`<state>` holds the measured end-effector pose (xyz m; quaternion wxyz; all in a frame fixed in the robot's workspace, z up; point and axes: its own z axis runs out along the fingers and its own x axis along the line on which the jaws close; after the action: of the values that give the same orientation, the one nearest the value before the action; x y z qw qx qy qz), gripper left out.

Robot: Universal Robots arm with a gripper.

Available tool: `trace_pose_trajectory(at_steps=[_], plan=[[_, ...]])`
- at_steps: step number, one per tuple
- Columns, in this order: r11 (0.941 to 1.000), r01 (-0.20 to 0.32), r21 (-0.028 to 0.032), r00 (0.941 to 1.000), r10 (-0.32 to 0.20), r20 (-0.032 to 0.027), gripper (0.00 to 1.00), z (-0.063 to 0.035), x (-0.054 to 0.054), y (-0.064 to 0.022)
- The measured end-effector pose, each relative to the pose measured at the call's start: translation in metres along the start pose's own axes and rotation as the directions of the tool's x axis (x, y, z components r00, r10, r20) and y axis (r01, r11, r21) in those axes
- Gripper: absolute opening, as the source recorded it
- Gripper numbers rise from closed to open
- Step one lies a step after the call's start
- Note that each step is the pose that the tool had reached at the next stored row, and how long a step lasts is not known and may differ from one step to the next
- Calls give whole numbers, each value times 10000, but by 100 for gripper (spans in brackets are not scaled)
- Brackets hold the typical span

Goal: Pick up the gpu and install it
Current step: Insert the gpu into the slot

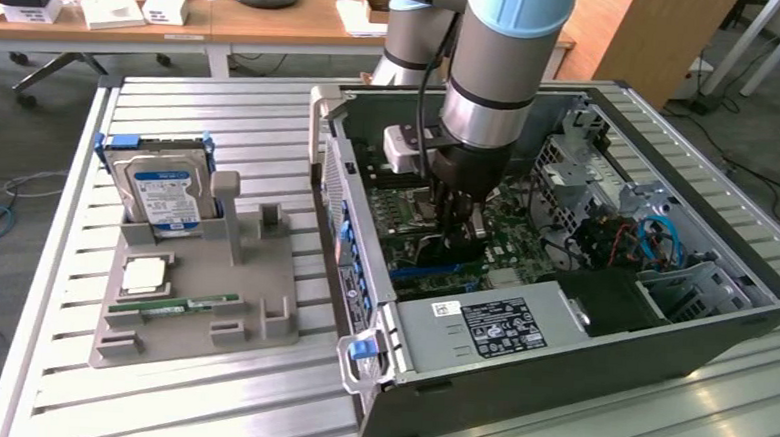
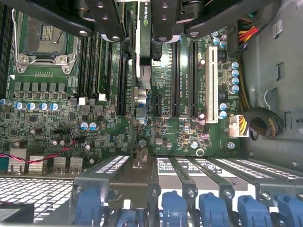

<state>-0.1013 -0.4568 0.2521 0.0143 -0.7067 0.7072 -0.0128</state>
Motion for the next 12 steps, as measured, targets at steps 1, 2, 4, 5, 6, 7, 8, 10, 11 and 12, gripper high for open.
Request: trace_pose_trajectory(at_steps=[1, 2, 4, 5, 6, 7, 8, 10, 11, 12], plan=[[10000, -1, 8, 10000, 1, 0, 26, 1, 0, 3], [10000, 0, 14, 10000, 0, 1, 26, 2, 0, 4], [10000, 0, 24, 10000, 0, 1, 26, 4, 0, 7], [10000, 0, 26, 10000, 0, 1, 26, 5, 0, 8], [10000, -1, 29, 10000, 1, 0, 26, 7, 0, 9], [10000, 0, 30, 10000, 0, -1, 26, 8, 1, 10], [10000, 0, 31, 10000, 0, -1, 26, 11, 1, 10], [10000, 0, 34, 10000, 0, 0, 26, 16, 0, 10], [10000, -1, 34, 10000, 1, -1, 26, 17, 0, 11], [10000, -1, 35, 10000, 1, -1, 26, 17, 0, 11]])
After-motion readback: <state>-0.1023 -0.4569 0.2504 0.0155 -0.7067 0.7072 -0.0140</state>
